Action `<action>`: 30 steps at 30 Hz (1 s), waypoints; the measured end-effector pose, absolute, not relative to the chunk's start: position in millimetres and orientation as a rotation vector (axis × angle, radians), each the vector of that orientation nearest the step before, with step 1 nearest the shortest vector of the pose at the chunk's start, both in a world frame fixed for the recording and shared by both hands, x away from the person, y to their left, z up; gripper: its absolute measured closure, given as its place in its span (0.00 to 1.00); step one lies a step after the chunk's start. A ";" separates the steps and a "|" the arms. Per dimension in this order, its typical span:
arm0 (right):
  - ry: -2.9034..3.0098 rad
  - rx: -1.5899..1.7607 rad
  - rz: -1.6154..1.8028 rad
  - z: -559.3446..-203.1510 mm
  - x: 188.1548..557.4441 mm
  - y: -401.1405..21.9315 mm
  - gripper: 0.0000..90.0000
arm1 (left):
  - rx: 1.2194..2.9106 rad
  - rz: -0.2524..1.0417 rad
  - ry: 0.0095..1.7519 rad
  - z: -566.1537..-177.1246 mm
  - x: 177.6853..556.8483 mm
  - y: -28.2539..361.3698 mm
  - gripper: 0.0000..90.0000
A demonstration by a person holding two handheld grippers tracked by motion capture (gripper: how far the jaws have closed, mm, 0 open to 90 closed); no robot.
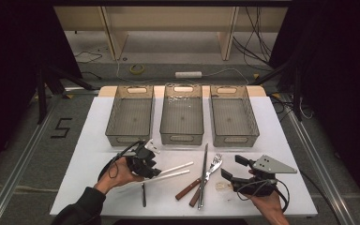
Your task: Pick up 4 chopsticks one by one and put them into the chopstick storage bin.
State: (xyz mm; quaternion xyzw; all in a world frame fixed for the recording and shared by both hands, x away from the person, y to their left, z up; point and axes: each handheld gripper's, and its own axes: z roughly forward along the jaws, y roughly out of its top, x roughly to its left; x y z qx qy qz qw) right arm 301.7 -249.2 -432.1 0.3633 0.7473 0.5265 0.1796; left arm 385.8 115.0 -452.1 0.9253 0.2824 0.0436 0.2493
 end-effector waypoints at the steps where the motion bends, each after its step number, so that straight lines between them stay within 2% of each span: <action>1: 2.114 1.027 1.487 -432.1 301.7 -249.2 0.29 | 2.530 0.116 0.761 -452.4 386.2 114.5 0.65; 30: 2.131 1.035 1.479 -433.1 303.0 -248.5 0.30 | 2.664 0.091 0.613 -465.3 389.6 95.1 0.87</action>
